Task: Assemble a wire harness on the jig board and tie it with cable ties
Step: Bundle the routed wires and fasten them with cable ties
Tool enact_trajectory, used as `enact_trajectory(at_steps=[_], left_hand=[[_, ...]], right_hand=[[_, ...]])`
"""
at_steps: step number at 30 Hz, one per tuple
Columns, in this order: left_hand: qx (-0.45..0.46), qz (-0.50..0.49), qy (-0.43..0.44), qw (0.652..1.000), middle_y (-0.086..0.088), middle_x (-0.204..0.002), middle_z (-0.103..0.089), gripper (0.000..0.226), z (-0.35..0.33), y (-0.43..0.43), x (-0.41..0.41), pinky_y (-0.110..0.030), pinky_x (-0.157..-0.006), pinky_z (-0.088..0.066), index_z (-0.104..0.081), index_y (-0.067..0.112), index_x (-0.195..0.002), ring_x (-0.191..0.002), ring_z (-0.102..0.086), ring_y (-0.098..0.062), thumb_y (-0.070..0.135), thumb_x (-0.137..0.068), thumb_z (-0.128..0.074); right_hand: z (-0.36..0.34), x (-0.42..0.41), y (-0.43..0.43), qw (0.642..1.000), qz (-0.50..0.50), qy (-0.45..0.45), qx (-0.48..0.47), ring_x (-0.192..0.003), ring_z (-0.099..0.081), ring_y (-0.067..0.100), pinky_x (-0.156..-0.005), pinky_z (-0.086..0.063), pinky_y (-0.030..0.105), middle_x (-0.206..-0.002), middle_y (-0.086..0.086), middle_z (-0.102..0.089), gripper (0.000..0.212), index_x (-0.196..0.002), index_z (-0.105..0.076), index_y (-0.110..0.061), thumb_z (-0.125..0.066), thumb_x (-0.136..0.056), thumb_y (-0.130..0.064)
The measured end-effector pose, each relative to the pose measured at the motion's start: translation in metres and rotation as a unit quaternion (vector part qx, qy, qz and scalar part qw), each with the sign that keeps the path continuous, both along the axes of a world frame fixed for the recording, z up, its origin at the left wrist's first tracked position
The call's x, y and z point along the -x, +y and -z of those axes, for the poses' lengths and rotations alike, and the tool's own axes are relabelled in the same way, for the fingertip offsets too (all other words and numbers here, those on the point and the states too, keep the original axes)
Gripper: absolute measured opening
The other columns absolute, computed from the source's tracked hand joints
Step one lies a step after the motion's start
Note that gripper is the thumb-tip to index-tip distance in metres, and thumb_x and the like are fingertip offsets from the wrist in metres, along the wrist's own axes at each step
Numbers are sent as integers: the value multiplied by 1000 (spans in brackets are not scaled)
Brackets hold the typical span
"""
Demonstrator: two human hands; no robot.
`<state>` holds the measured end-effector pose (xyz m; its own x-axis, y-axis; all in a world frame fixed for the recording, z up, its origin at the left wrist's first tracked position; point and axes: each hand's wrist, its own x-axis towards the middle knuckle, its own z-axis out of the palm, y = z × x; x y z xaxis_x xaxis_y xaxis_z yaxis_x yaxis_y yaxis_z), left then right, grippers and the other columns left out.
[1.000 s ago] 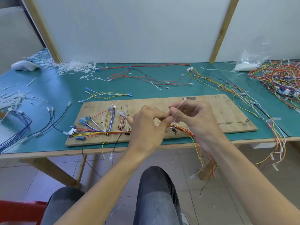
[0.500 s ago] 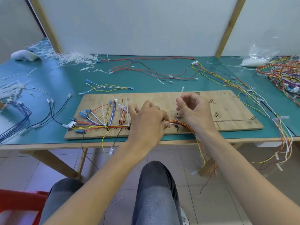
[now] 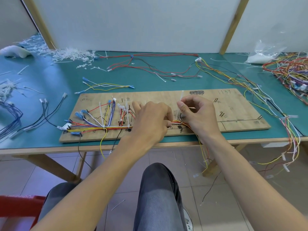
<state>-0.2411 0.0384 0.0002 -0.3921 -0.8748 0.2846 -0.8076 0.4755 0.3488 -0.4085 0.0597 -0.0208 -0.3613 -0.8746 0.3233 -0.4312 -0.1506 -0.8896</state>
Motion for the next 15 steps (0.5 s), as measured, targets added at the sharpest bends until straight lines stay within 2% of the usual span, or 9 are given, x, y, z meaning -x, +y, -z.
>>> enact_trajectory(at_steps=[5,8,12,15], left_hand=[[22,14,22,999,16,-82,-69,4,4,4,-6,-37,-73,-11,-76,40,-93,-94,-52,-13,37,-90,-78],[25,16,31,999,19,-80,-67,4,4,5,-8,-38,-74,-12,-76,41,-94,-97,-52,-11,38,-91,-76],[34,15,16,999,18,-85,-70,4,3,9,-8,-39,-79,-17,-77,40,-95,-101,-51,-10,38,-92,-74],[71,21,-9,997,16,-92,-70,13,4,17,-8,-40,-80,-17,-79,39,-95,-103,-51,-11,37,-95,-66]], right_hand=[[-2,-1,3,999,-28,34,-27,-78,-71,15,-77,-62,39,-85,-3,-76,2,-91,-80,-15,-81,-92,-16],[-4,-2,4,996,-43,43,-62,-78,-73,22,-75,-61,39,-84,-1,-77,3,-88,-81,-14,-83,-88,-12],[-9,3,6,993,-82,13,-81,-96,-75,20,-86,-60,28,-103,7,-77,4,-87,-82,-2,-85,-84,0],[-12,8,8,988,-117,1,-99,-104,-74,16,-96,-59,28,-110,4,-77,3,-86,-81,0,-82,-85,3]])
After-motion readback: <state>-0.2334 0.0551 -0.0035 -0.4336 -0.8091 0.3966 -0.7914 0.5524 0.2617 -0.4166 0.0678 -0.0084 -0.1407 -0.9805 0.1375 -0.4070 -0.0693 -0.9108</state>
